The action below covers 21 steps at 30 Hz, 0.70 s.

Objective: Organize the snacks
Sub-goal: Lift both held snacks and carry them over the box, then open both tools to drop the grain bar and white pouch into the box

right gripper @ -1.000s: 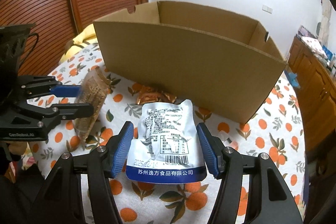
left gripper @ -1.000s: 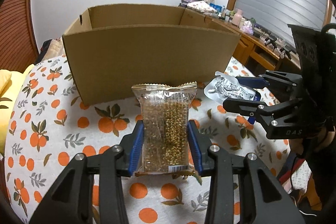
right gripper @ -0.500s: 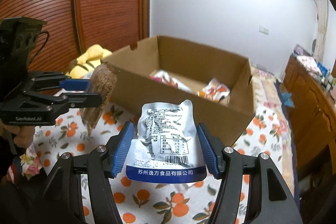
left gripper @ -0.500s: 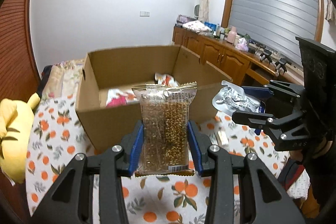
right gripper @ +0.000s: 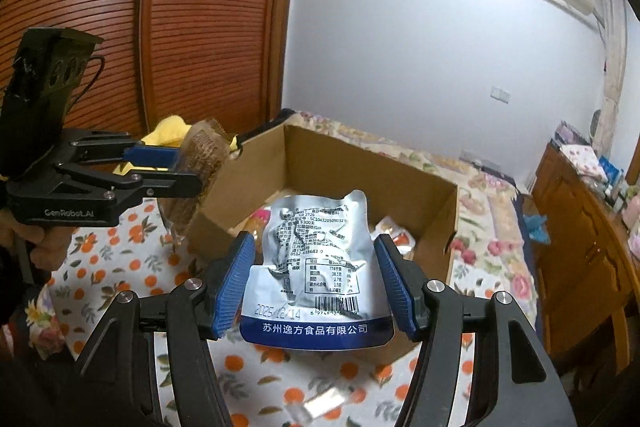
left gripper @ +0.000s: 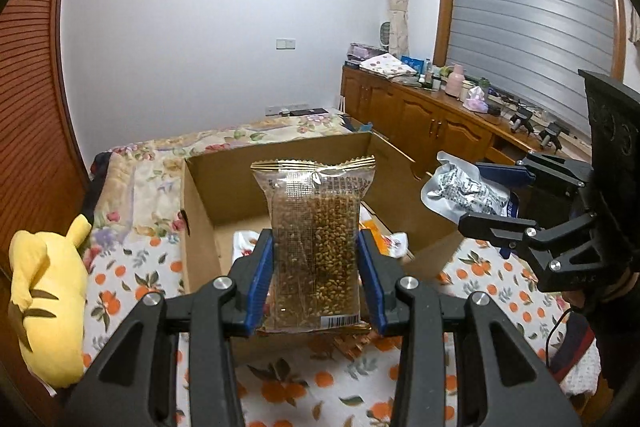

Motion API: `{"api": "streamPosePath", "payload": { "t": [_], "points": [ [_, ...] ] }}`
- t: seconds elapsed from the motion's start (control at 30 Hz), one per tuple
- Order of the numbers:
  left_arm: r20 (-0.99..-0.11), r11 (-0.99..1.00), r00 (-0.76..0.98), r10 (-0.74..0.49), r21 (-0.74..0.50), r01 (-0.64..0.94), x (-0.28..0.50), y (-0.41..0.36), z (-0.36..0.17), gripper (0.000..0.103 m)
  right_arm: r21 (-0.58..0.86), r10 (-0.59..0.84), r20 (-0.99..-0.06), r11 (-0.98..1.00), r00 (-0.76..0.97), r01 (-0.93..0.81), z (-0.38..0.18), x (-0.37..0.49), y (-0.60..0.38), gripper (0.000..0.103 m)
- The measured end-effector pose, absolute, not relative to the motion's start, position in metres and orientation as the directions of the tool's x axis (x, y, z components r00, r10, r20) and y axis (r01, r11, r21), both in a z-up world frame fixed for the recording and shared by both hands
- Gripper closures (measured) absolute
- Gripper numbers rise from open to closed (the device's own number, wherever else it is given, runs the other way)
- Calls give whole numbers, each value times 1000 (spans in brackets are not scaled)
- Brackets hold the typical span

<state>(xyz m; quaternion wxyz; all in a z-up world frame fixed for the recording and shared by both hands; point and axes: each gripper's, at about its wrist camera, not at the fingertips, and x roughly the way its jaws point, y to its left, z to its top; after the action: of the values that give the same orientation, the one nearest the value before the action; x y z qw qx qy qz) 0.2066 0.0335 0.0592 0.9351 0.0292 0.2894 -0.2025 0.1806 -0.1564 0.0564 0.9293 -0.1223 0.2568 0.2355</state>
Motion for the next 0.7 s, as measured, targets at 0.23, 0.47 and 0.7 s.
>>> {"api": "streamPosePath", "payload": {
  "t": [0.23, 0.47, 0.7],
  "points": [
    [-564, 926, 755, -335, -50, 374, 243, 34, 59, 64, -99, 384, -539, 855, 750, -509, 51, 212, -154, 40],
    [-584, 930, 744, -324, -51, 365, 269, 29, 47, 64, -79, 386, -554, 857, 737, -508, 39, 245, -156, 40],
    [-612, 932, 726, -315, -53, 359, 285, 24, 33, 63, -63, 385, -574, 859, 723, -507, 25, 267, -154, 40]
  ]
}}
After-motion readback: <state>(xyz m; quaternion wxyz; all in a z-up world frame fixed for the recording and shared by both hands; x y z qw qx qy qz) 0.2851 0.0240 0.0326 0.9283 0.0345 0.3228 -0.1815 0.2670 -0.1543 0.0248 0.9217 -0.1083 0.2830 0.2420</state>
